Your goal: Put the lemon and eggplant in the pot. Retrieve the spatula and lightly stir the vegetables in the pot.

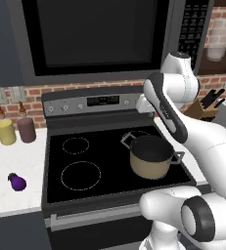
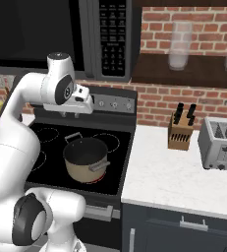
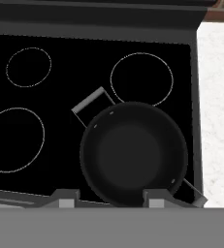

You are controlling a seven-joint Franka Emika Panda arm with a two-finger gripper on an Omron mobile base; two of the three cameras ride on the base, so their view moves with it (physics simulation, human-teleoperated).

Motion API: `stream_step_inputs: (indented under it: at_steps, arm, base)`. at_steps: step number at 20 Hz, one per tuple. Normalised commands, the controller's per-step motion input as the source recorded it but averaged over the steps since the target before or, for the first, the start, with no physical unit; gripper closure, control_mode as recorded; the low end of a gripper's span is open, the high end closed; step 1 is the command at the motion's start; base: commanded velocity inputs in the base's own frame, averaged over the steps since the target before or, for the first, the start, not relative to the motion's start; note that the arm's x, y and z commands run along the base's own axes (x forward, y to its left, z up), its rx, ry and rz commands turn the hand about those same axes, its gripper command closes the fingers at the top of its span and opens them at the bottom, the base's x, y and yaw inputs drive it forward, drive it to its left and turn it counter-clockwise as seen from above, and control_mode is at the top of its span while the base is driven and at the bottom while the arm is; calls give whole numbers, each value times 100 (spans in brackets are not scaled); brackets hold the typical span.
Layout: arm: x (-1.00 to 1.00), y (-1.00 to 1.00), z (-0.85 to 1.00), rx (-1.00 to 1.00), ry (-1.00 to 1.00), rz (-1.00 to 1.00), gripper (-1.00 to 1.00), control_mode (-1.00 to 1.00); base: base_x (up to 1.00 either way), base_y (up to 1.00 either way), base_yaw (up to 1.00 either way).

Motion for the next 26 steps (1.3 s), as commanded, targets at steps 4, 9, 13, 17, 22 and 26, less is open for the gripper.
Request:
stream_step_inputs:
  at_steps: [4, 9, 13, 17, 22, 26]
  arm:
    - [0, 0, 0, 0, 0, 0, -100, 100]
    - [0, 0, 0, 0, 0, 0, -100, 100]
    - [0, 0, 0, 0, 0, 0, -100, 100]
    - [0, 0, 0, 0, 0, 0, -100, 100]
    - [0, 0, 0, 0, 0, 0, -100, 100]
    - [0, 0, 0, 0, 0, 0, -100, 100]
  base:
    - [0, 0, 0]
    - [-2, 20, 0]
    - [-9, 48, 0]
    - [-8, 50, 0]
    - [-7, 50, 0]
    - [-1, 53, 0]
